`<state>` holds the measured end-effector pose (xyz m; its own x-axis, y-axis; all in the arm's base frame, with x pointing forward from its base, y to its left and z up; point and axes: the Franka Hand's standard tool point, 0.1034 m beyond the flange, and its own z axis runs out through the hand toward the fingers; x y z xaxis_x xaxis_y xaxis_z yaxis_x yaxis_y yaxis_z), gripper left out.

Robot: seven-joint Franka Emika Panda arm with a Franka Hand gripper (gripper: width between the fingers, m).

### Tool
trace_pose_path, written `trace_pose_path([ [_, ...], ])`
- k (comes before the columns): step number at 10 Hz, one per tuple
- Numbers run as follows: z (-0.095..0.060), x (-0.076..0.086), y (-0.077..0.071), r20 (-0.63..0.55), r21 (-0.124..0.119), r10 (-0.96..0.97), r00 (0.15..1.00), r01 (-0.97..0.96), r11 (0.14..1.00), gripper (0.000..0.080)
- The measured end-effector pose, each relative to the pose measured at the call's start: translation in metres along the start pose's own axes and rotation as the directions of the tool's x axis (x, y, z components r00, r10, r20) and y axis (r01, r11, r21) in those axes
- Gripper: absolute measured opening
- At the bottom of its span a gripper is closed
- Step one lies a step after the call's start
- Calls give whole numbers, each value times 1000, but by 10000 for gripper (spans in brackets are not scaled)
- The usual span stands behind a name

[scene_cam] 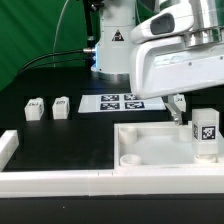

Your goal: Assemble one leg

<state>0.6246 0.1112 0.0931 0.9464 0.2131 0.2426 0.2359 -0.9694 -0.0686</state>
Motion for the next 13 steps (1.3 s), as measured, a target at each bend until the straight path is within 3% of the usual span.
trace_pose_path([
  [2,-5,-5,-5,221,30,23,975,-30,999,649],
  [3,-5,3,-4,219,33,26,975,-34,999,649],
  [7,-3,1,-4,211,31,25,977,-32,999,649],
  [9,-3,1,-4,211,32,25,977,-32,999,393],
  [10,-3,2,-4,211,31,25,977,-32,999,393],
  [11,-3,2,-4,211,31,25,977,-32,999,288],
  [13,-3,2,-4,210,32,25,977,-32,999,289],
])
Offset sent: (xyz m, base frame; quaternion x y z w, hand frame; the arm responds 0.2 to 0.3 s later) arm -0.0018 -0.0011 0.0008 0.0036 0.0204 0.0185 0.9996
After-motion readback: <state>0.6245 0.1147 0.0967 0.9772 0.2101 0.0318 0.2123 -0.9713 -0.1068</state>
